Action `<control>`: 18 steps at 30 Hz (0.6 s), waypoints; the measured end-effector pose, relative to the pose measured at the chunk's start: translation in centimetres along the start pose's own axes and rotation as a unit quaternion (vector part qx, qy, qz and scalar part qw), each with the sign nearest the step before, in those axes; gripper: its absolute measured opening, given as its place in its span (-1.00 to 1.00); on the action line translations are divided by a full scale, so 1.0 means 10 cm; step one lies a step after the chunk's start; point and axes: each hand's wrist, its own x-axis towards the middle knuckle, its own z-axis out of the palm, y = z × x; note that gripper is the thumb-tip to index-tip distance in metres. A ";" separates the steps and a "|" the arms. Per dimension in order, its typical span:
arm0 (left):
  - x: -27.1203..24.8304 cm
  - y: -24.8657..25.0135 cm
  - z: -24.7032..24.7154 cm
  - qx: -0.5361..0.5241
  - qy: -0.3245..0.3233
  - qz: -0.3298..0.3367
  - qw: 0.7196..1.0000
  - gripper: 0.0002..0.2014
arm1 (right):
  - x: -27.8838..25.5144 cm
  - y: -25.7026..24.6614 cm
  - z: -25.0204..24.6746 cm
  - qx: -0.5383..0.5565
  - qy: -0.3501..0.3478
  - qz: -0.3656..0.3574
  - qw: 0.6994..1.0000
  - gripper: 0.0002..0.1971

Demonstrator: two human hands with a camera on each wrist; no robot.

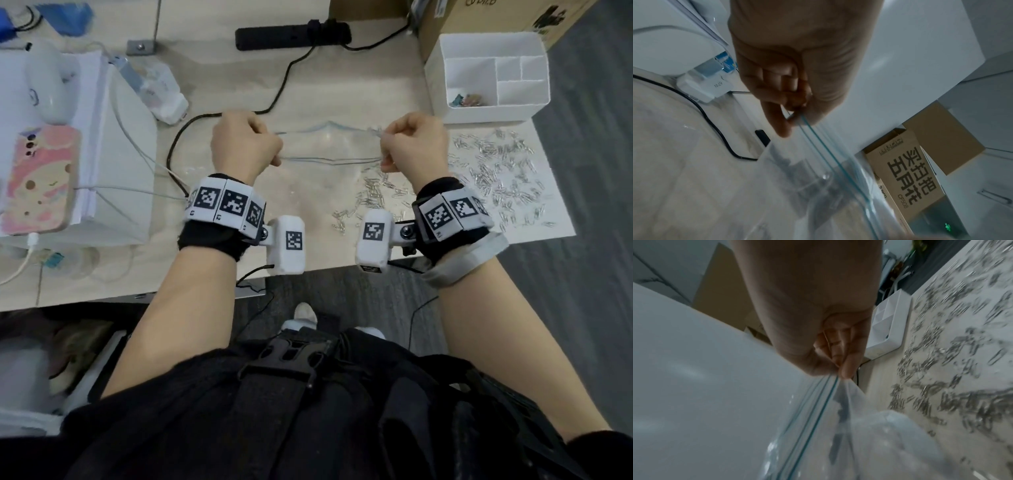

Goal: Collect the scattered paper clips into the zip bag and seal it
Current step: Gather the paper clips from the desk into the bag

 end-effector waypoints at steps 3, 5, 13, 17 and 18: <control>-0.06 0.08 0.10 -0.010 -0.005 0.011 1.000 -0.86 | -0.09 0.13 -0.22 0.018 0.017 0.013 1.000 -0.81; -0.17 0.17 0.26 -0.027 -0.029 0.018 0.999 -0.84 | -0.18 0.21 -0.34 0.041 0.017 -0.004 0.999 -0.85; -0.81 0.42 0.90 -0.014 -0.172 0.064 0.983 -0.67 | -0.83 0.77 -1.01 0.180 -0.055 0.066 0.980 -0.38; -1.10 0.39 1.19 0.008 -0.206 0.064 0.976 -0.69 | -1.14 1.31 -1.21 0.010 -0.170 0.076 0.982 -0.10; -1.16 0.38 1.26 0.008 -0.219 0.063 0.974 -0.72 | -1.22 1.44 -1.23 -0.037 -0.208 0.074 0.975 0.05</control>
